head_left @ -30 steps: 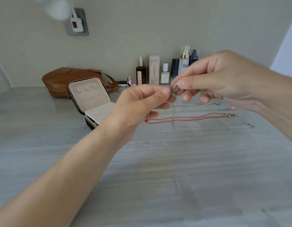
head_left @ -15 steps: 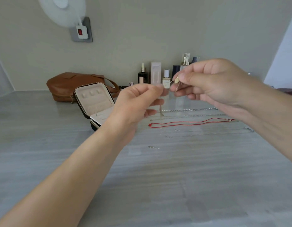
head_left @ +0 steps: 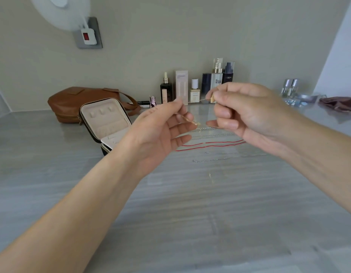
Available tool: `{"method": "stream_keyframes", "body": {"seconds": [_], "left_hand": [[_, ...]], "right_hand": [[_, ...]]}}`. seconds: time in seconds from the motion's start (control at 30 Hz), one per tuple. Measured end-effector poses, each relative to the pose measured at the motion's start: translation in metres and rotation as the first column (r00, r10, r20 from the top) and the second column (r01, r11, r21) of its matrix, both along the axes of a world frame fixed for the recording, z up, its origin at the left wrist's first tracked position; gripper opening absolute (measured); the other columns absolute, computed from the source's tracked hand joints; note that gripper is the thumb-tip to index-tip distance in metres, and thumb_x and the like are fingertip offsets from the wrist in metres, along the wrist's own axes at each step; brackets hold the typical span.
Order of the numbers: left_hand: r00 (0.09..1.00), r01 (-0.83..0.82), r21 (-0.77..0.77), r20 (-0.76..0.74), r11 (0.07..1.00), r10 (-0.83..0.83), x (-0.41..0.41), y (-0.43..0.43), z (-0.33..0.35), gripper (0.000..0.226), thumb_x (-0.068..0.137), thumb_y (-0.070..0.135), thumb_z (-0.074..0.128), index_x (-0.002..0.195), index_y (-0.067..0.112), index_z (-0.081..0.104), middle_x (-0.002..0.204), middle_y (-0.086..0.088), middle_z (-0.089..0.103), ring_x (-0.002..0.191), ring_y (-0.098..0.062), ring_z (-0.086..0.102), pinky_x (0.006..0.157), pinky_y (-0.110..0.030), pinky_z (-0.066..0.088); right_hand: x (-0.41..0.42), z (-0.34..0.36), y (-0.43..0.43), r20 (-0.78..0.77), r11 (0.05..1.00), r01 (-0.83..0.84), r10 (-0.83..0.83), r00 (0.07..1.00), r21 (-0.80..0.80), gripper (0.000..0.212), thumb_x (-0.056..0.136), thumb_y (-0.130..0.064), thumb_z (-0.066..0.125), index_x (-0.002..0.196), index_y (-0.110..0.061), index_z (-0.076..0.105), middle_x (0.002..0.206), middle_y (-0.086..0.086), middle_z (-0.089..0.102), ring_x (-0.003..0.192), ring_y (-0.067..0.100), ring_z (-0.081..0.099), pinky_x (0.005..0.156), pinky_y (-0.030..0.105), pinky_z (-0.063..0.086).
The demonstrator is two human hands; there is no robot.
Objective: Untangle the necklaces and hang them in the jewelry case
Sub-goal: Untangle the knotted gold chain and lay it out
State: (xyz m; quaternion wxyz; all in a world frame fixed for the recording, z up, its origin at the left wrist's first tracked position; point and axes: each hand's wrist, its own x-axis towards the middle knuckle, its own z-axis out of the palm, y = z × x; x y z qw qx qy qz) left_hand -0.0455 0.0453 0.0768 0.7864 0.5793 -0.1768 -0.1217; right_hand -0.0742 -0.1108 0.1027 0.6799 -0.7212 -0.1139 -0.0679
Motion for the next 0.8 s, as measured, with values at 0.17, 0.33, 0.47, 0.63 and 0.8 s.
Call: {"method": "stream_keyframes", "body": {"seconds": [0.17, 0.33, 0.47, 0.63, 0.8], "left_hand": [[0.999, 0.026, 0.020, 0.039, 0.999, -0.026, 0.001, -0.003, -0.005, 0.032, 0.090, 0.030, 0.048, 0.060, 0.021, 0.056, 0.057, 0.008, 0.056, 0.054, -0.007, 0.055, 0.057, -0.022, 0.048], [0.996, 0.070, 0.025, 0.048, 0.997, -0.071, 0.001, -0.004, -0.009, 0.018, 0.076, 0.034, 0.055, 0.068, 0.017, 0.052, 0.059, 0.006, 0.054, 0.054, -0.009, 0.054, 0.061, -0.025, 0.049], [0.993, 0.104, 0.059, 0.053, 0.993, -0.107, -0.003, -0.008, -0.013, 0.009, 0.069, 0.024, 0.061, 0.067, 0.018, 0.055, 0.057, 0.006, 0.051, 0.057, -0.009, 0.052, 0.062, -0.024, 0.050], [0.995, 0.015, 0.209, 0.092, 0.978, -0.035, -0.002, -0.007, -0.015, 0.009, 0.063, 0.028, 0.064, 0.065, 0.020, 0.067, 0.057, 0.007, 0.056, 0.054, -0.007, 0.054, 0.067, -0.026, 0.044], [0.996, -0.054, 0.164, 0.083, 0.985, 0.041, -0.001, -0.005, -0.014, 0.016, 0.061, 0.030, 0.065, 0.067, 0.018, 0.074, 0.066, 0.006, 0.067, 0.059, -0.008, 0.062, 0.067, -0.024, 0.049]], "right_hand": [[0.001, -0.005, -0.005, 0.041, 0.999, -0.031, 0.031, 0.999, 0.008, 0.021, 0.096, -0.007, 0.042, 0.082, -0.010, 0.057, 0.048, -0.006, 0.034, 0.036, 0.005, 0.024, 0.063, 0.022, 0.052], [0.003, -0.006, -0.009, 0.035, 0.975, -0.148, 0.144, 0.989, 0.165, 0.021, 0.095, -0.007, 0.042, 0.080, -0.010, 0.058, 0.050, -0.004, 0.039, 0.038, 0.007, 0.029, 0.062, 0.025, 0.052], [0.005, -0.004, -0.006, 0.026, 0.955, -0.202, 0.202, 0.979, 0.216, 0.020, 0.094, -0.009, 0.043, 0.081, -0.010, 0.058, 0.053, -0.003, 0.040, 0.040, 0.008, 0.033, 0.056, 0.025, 0.051], [0.006, 0.001, -0.004, 0.054, 0.959, -0.229, 0.223, 0.973, 0.167, 0.022, 0.095, -0.008, 0.042, 0.080, -0.011, 0.057, 0.052, -0.004, 0.041, 0.040, 0.007, 0.035, 0.046, 0.022, 0.044], [0.007, 0.005, -0.006, 0.082, 0.956, -0.250, 0.239, 0.967, 0.154, 0.022, 0.095, -0.008, 0.041, 0.079, -0.010, 0.056, 0.051, -0.003, 0.041, 0.040, 0.007, 0.033, 0.039, 0.019, 0.031]]}}
